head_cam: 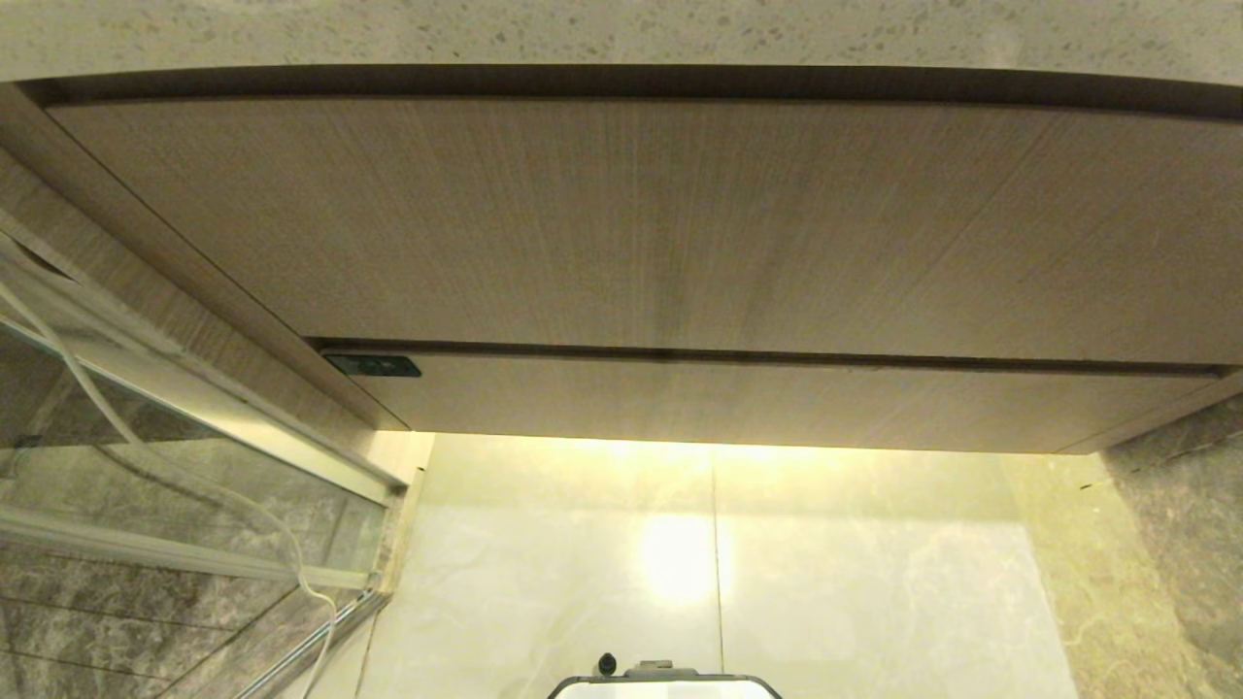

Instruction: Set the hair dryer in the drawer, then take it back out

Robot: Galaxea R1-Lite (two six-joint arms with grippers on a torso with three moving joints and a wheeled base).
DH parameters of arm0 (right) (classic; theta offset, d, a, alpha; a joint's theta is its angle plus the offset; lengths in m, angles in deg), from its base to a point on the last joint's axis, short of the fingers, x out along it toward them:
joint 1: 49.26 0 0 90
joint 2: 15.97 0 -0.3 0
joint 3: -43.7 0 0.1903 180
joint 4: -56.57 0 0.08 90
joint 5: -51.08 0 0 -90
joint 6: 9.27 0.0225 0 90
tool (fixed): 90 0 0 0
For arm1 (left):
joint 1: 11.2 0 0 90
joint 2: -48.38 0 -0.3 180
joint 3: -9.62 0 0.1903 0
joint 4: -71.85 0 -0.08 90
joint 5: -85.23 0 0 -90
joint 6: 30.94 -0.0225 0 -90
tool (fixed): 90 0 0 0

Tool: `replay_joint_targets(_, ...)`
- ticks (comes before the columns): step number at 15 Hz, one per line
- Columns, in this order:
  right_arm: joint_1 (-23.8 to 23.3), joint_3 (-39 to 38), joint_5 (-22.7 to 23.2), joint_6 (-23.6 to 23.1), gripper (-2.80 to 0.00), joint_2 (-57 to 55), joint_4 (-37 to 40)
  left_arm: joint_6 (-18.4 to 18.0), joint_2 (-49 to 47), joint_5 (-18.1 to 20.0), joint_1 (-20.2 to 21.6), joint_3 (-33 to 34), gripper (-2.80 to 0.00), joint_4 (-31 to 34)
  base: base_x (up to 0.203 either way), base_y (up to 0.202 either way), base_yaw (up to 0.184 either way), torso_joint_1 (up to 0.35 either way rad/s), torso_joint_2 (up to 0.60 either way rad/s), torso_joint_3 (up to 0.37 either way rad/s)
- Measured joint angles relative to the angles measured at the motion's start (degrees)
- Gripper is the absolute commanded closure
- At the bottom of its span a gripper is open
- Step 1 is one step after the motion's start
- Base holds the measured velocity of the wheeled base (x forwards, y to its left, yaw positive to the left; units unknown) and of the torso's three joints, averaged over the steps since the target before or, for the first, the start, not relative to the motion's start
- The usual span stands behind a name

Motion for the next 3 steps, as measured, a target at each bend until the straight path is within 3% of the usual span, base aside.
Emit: replay_joint_targets(3, 0.0, 0.0, 0.0, 0.0, 0.00, 0.0, 0.0, 0.0, 0.0, 0.0, 0.0, 0.0, 0.00, 0.0, 0.000, 0.000, 0.000, 0.000, 0.00, 0.000)
